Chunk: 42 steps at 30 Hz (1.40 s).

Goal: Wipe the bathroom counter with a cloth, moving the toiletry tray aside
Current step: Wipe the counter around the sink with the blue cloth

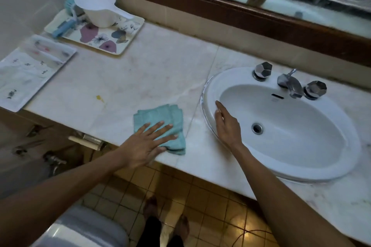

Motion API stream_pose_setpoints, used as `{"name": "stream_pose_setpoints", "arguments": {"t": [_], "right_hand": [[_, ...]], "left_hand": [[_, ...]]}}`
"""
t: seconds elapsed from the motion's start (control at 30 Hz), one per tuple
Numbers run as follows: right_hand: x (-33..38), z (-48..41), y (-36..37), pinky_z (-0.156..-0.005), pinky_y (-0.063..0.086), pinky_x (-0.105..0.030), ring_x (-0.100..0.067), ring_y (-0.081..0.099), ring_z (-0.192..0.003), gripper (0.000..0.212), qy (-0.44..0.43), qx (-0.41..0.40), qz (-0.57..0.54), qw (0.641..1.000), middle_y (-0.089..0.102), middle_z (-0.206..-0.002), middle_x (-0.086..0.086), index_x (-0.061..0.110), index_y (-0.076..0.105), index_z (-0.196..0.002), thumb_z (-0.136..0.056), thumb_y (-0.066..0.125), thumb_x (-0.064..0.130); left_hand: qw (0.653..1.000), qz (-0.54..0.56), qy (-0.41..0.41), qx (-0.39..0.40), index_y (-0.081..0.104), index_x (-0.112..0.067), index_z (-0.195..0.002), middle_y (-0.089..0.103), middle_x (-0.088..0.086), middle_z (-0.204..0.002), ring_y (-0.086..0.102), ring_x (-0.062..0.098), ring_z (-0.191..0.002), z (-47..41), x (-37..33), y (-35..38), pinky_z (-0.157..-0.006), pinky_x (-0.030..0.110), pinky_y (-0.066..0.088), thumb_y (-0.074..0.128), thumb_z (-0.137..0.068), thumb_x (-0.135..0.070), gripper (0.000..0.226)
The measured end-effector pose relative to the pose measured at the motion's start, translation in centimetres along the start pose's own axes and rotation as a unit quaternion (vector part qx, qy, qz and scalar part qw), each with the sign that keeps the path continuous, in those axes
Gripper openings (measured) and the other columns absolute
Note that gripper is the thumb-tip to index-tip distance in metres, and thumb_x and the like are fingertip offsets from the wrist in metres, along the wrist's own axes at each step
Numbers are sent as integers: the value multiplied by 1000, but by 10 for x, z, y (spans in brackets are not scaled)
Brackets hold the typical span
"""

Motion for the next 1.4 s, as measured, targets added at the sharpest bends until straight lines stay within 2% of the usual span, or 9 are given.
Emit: {"name": "stream_pose_setpoints", "arguments": {"t": [0.23, 0.4, 0.53, 0.7, 0.8, 0.97, 1.07, 1.2, 1.4], "right_hand": [[1, 2, -2, -96, 39, -29, -18, 59, -118, 44, 25, -13, -39, 999, 66, -126, 5, 38, 48, -142, -101, 32, 48], [6, 4, -4, -102, 37, -32, -17, 54, -127, 46, 30, -23, -40, 998, 60, -138, 6, 37, 51, -140, -100, 33, 51], [5, 7, -6, -101, 35, -28, -16, 53, -129, 45, 28, -8, -63, 998, 59, -139, 6, 36, 51, -141, -100, 36, 49], [4, 6, -2, -107, 38, -36, -21, 53, -130, 50, 27, -3, -47, 999, 58, -141, 2, 37, 46, -144, -99, 35, 54], [7, 7, 2, -108, 38, -41, -28, 52, -129, 53, 24, -9, 1, 1000, 56, -143, -4, 36, 39, -147, -98, 33, 57], [13, 5, 8, -105, 39, -44, -28, 53, -126, 47, 26, -28, 27, 999, 53, -144, 2, 35, 40, -141, -99, 28, 53], [20, -3, 12, -107, 34, -43, -30, 44, -134, 45, 11, -69, 30, 997, 45, -147, -7, 20, 46, -137, -102, 31, 43], [65, -12, 41, -115, 31, -45, -30, 37, -139, 48, -100, -78, 54, 990, 43, -147, -14, 9, 48, -132, -101, 34, 42], [127, -18, 120, -114, 33, -48, -25, 36, -141, 50, -157, 50, 37, 986, 42, -150, -10, 13, 42, -140, -102, 32, 44]], "left_hand": [[971, 53, -230, -37, 1, -43, -154, 3, -9, -166, -3, 24, -154, -71, 17, -10, -120, 51, -2, 2, -96, -59, 61], [992, 33, -120, -13, 6, -45, -156, -2, -11, -166, -10, 22, -153, -39, -81, 16, -121, 49, -8, 13, -104, -53, 52], [1000, 9, -13, -1, 1, -46, -155, -6, -14, -166, -13, 13, -152, 25, -56, 12, -123, 40, -7, 17, -106, -50, 52], [989, 21, -142, 16, 1, -52, -152, -5, -16, -164, -7, 15, -153, -1, 33, -7, -122, 49, 8, 4, -98, -61, 54], [972, 32, -234, -16, 6, -48, -153, 4, -10, -166, -1, 22, -154, -35, 12, -2, -120, 50, -1, 6, -98, -60, 57], [993, 18, -113, -5, 8, -41, -157, -3, -13, -165, -10, 18, -152, -8, -44, 11, -120, 43, -8, 15, -105, -52, 53], [995, 39, -89, -11, 9, -37, -158, -3, -13, -165, -10, 11, -152, 37, -20, 9, -122, 36, -5, 18, -106, -49, 54], [984, 72, -163, -21, 8, -36, -158, -2, -15, -165, -8, 7, -152, 90, 36, 1, -124, 37, 0, 11, -103, -54, 58], [946, 124, -292, -73, 16, -32, -157, 4, -13, -163, -1, 10, -151, 136, 120, -10, -123, 47, 12, 5, -96, -66, 72]]}}
Point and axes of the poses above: each hand's wrist, its own z-axis away from the middle knuckle, its own y-axis out of the palm, x = y × z, the point moved 4 cm from there along -z, towards the middle knuckle
